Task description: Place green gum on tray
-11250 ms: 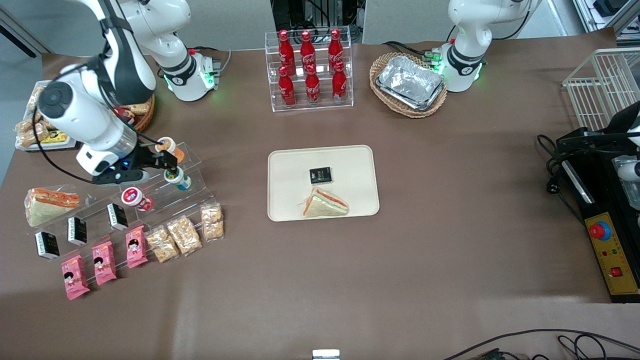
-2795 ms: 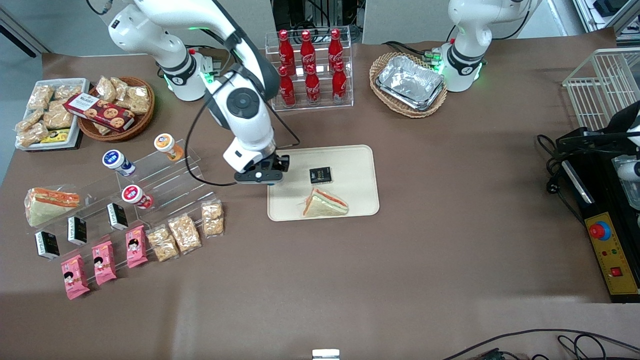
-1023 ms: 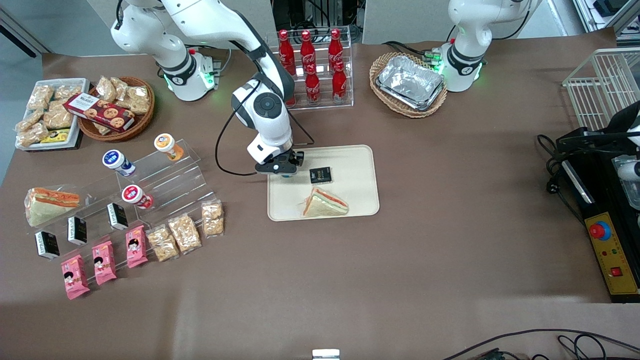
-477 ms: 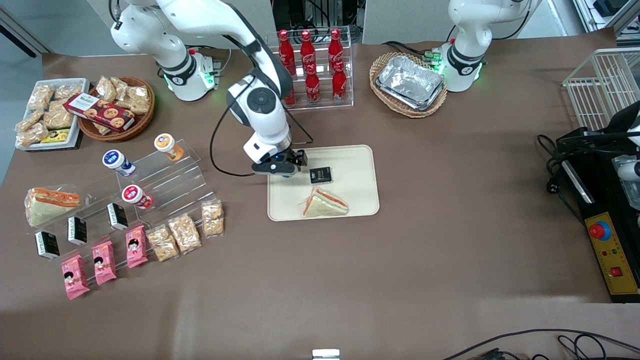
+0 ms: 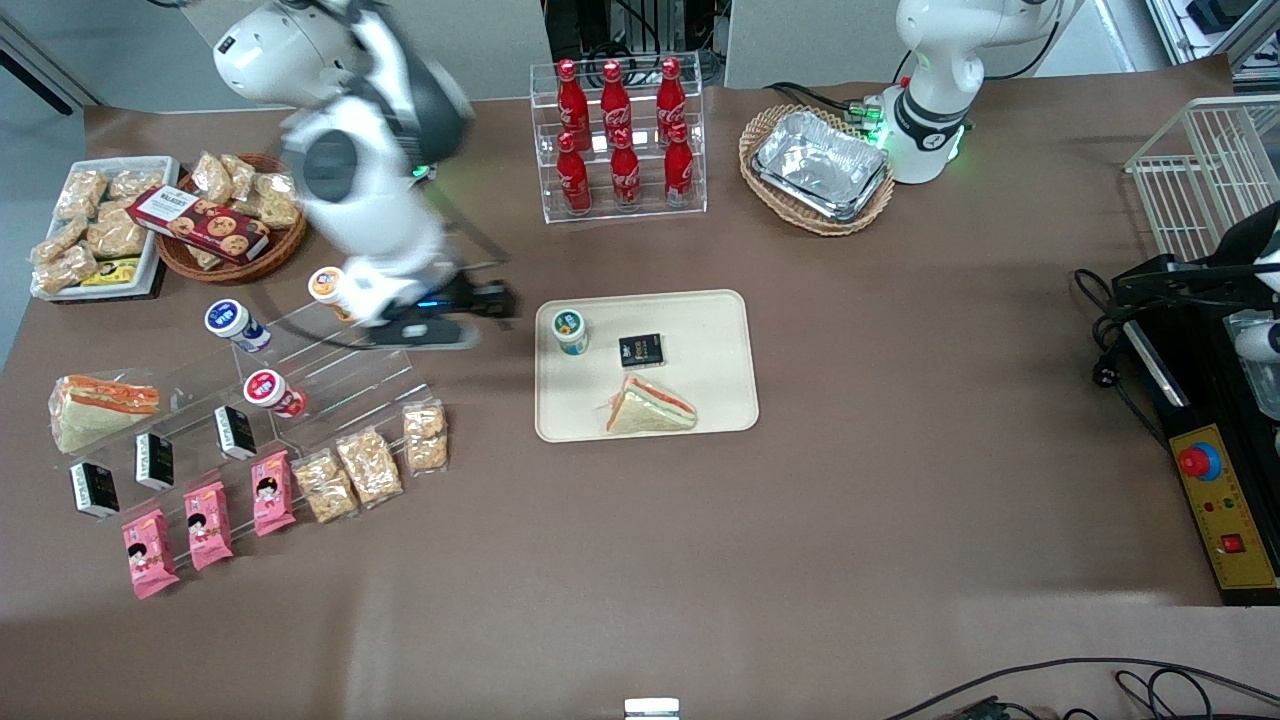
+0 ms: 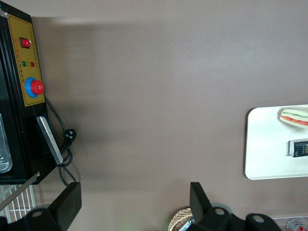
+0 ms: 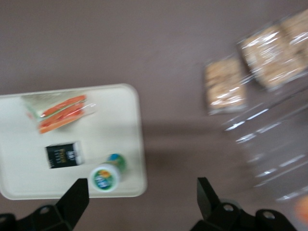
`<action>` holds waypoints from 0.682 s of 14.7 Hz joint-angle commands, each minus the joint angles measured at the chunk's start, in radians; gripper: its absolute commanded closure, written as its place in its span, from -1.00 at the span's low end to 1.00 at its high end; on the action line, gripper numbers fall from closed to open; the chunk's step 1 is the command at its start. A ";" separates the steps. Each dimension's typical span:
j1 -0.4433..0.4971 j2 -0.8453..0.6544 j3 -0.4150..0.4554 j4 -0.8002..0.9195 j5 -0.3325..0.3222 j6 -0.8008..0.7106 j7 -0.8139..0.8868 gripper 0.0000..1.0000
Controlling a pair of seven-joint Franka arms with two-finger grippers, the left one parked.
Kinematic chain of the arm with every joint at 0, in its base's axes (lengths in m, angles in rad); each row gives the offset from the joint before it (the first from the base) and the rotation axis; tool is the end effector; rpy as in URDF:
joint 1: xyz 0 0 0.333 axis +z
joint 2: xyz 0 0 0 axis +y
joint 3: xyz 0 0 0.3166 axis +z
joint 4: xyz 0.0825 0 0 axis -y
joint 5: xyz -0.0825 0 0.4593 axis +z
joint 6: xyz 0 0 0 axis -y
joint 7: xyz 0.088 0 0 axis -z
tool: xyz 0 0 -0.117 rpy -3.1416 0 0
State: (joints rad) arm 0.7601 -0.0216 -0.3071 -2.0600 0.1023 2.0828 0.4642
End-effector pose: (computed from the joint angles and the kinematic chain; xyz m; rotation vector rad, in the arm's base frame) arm 0.5516 0.2747 0.4046 -3.0344 0.0903 0.0063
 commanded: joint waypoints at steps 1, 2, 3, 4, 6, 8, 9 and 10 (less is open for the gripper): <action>-0.216 -0.104 0.013 0.009 -0.122 -0.105 -0.165 -1.00; -0.273 -0.116 0.016 0.029 -0.165 -0.134 -0.205 -1.00; -0.322 -0.119 0.016 0.067 -0.179 -0.165 -0.249 -1.00; -0.374 -0.118 0.017 0.113 -0.179 -0.206 -0.284 -1.00; -0.462 -0.100 0.017 0.226 -0.173 -0.311 -0.340 -1.00; -0.534 -0.060 0.019 0.322 -0.171 -0.404 -0.363 -1.00; -0.551 -0.048 0.019 0.355 -0.171 -0.437 -0.363 -1.00; -0.554 -0.043 0.017 0.379 -0.177 -0.457 -0.363 -1.00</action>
State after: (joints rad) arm 0.2446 -0.1345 -0.3054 -1.8080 -0.0581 1.7215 0.1101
